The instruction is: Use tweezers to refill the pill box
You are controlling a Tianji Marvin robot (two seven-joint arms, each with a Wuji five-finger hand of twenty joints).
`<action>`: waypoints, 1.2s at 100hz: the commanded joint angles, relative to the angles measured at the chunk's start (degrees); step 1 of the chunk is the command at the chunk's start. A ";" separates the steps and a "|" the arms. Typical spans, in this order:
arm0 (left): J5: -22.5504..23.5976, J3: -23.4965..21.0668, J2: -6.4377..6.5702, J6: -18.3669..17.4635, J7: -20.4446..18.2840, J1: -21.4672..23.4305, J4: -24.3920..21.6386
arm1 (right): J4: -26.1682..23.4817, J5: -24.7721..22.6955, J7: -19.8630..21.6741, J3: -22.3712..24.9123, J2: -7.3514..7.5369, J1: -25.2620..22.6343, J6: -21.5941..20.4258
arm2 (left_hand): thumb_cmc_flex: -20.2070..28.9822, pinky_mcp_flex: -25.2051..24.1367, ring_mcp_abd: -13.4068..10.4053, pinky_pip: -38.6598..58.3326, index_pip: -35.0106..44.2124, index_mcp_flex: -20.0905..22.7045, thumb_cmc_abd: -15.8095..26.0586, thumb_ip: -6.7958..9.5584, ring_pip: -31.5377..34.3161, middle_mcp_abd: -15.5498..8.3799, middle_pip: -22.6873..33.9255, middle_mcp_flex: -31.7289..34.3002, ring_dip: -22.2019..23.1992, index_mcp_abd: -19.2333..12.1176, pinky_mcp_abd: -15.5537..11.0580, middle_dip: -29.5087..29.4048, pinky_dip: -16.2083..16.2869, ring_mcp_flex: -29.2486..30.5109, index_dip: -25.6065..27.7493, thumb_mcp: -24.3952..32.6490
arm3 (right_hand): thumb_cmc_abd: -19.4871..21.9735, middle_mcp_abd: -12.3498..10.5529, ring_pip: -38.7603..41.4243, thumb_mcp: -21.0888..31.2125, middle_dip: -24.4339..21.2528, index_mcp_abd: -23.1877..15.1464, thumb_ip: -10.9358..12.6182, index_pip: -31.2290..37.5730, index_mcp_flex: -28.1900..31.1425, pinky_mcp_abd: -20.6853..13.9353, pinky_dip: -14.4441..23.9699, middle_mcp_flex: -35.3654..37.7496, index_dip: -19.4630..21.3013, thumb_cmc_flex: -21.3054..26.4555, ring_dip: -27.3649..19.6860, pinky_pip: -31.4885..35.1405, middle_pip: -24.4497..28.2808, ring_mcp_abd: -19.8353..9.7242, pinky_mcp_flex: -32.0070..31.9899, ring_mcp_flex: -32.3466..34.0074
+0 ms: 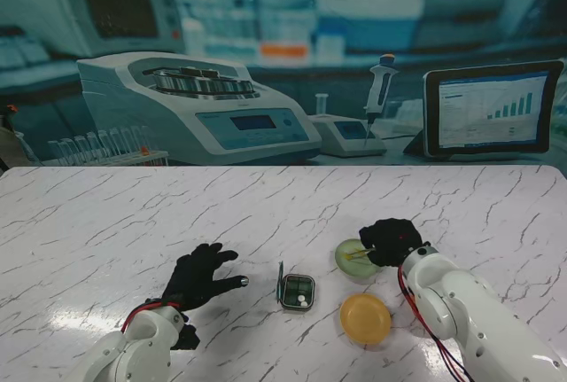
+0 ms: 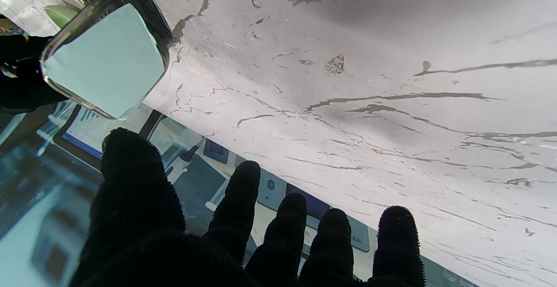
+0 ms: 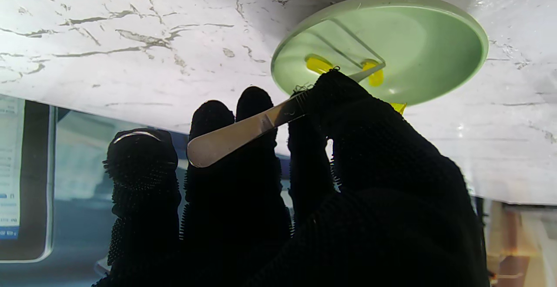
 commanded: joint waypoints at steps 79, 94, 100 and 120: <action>-0.18 0.26 -0.34 -1.69 0.38 0.31 0.77 | 0.37 0.44 1.76 -2.82 -0.05 1.15 2.44 | -0.74 -0.49 -0.75 -1.22 -0.04 -0.76 1.92 1.93 -0.87 0.09 -0.62 -1.19 0.16 -1.71 0.46 -0.49 1.09 -1.67 -0.69 0.64 | -0.11 2.73 3.63 12.71 2.23 1.76 7.31 5.38 1.95 -32.16 -0.16 3.38 11.07 -4.56 -0.37 2.11 4.77 -3.15 8.43 6.20; -0.20 0.26 -0.42 -1.73 0.83 0.39 0.91 | 0.38 0.24 1.89 -2.84 -0.03 1.30 2.43 | -0.64 -0.50 -0.71 -1.17 -0.03 -0.72 1.93 1.93 -0.84 0.12 -0.57 -1.08 0.18 -1.67 0.50 -0.45 1.05 -1.66 -0.68 0.65 | 0.21 2.13 3.75 13.76 3.27 0.15 8.39 4.93 1.39 -32.19 0.33 2.02 13.57 -5.05 0.19 1.38 5.08 -3.59 6.91 4.47; -0.20 0.25 -0.44 -1.74 0.96 0.43 0.95 | 0.39 0.19 1.87 -2.82 -0.02 1.31 2.37 | -0.68 -0.51 -0.72 -1.16 -0.04 -0.74 2.01 1.93 -0.84 0.12 -0.58 -1.09 0.19 -1.73 0.50 -0.45 1.04 -1.67 -0.68 0.64 | 0.17 1.94 3.84 14.16 3.60 -0.51 8.78 4.70 1.39 -32.16 0.57 1.86 14.32 -5.25 0.49 1.24 5.18 -3.65 6.70 4.14; -0.16 0.28 -0.50 -1.86 1.34 0.47 1.14 | 0.65 -0.07 1.59 -3.03 0.01 1.44 2.23 | -0.52 -0.49 -0.79 -1.10 0.08 -0.48 1.99 1.92 -0.76 0.07 -0.54 -0.99 0.24 -1.40 0.41 -0.40 0.99 -1.61 -0.64 0.66 | -0.34 1.19 4.03 16.28 4.30 -2.25 11.29 4.60 2.13 -32.55 1.21 2.05 16.42 -6.42 1.07 1.22 5.56 -4.21 6.64 4.28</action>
